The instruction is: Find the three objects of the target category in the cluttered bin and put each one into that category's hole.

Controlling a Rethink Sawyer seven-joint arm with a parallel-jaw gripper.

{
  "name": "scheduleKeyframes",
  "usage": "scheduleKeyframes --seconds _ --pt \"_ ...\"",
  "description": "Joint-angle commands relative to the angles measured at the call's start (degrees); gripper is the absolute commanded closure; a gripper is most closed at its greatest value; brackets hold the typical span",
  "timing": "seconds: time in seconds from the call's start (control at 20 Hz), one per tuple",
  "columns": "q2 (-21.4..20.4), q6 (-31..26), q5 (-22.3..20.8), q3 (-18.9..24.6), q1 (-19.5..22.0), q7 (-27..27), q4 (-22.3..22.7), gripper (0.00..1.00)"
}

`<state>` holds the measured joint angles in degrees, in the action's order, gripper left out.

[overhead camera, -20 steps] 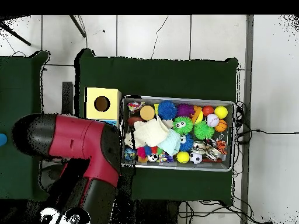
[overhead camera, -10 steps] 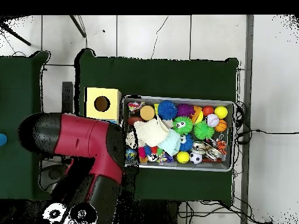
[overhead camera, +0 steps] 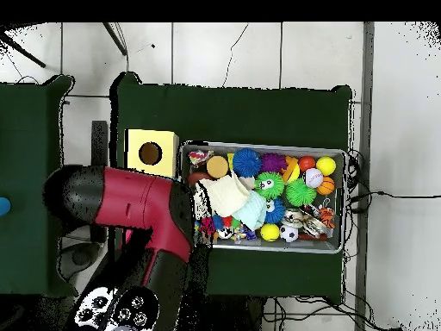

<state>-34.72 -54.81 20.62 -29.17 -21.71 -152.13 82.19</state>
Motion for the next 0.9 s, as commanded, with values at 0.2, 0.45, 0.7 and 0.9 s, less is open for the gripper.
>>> scheduleKeyframes --seconds 0.2,0.45,0.7,0.9 --pt "2.1 5.2 1.0 8.1 2.5 -4.7 8.0 1.00" --pt "1.9 5.7 0.9 8.6 2.8 -4.7 8.5 1.00" --pt "1.4 3.9 0.4 7.8 2.5 -5.5 7.9 1.00" --pt "1.5 0.6 0.1 7.2 2.3 -6.5 5.4 1.00"
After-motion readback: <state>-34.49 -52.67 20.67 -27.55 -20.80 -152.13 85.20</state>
